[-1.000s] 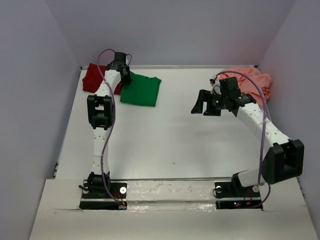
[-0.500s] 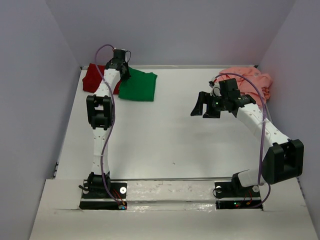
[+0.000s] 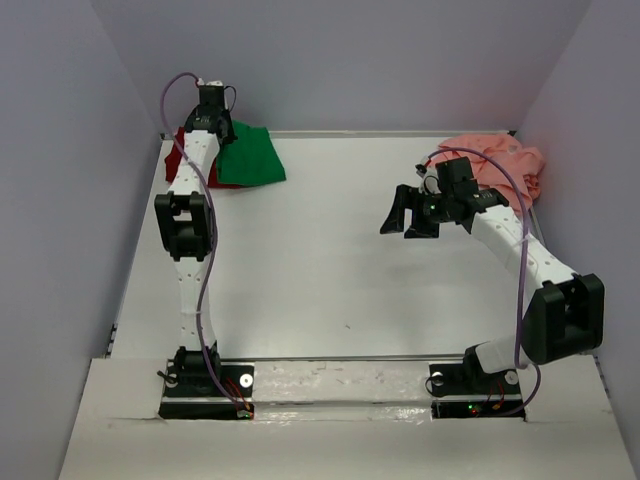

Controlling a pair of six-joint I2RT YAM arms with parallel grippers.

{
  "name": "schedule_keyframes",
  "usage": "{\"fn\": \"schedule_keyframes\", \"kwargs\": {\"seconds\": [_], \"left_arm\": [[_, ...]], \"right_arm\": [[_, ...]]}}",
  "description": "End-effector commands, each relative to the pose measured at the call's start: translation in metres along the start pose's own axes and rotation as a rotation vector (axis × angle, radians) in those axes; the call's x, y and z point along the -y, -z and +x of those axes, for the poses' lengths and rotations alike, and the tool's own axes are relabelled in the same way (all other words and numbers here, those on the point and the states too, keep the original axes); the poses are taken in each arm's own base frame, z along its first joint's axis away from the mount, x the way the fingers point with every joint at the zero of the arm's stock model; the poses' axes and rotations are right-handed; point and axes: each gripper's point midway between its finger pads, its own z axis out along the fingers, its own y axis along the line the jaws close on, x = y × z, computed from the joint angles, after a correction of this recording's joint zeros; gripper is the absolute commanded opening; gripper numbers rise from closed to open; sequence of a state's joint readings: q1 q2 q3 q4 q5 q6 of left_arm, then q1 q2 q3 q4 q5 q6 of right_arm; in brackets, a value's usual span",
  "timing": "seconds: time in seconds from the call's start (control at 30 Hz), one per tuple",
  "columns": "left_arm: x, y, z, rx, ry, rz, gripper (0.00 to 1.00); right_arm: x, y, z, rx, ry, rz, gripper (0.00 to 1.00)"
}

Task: Fold and stack the t-shirts
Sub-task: Neatly place the folded tshirt to the corner

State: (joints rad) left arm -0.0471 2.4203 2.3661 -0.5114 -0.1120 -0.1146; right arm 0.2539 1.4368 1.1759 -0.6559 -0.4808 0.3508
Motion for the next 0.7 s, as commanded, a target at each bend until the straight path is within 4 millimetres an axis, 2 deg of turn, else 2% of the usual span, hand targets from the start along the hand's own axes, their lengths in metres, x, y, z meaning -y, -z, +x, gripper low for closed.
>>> {"fn": "schedule_keyframes", "kwargs": {"seconds": [0.0, 0.03, 0.2, 0.37, 0.53, 0.67], "left_arm": [[-0.023, 0.054, -0.085, 0.214, 0.038, -0.019, 0.0], [-0.033, 0.052, -0.087, 0.215, 0.055, -0.024, 0.0], [-0.038, 0.054, -0.089, 0.219, 0.053, -0.027, 0.0], [-0.055, 0.054, -0.096, 0.238, 0.062, -0.055, 0.0], [-0.049, 0.053, -0.1, 0.25, 0.066, -0.001, 0.0], [-0.058, 0.058, -0.109, 0.28, 0.069, -0.04, 0.0]], "right_arm": [[-0.005, 0.001, -0.004, 0.001, 0.009, -0.019, 0.85], [-0.005, 0.001, -0.004, 0.0, 0.008, -0.018, 0.85], [-0.005, -0.001, -0.009, 0.0, 0.004, -0.018, 0.85], [-0.006, -0.002, -0.008, -0.005, -0.004, -0.023, 0.85], [-0.005, -0.003, -0.005, -0.011, -0.007, -0.024, 0.85], [-0.007, -0.003, -0.008, -0.01, -0.008, -0.029, 0.85]]}}
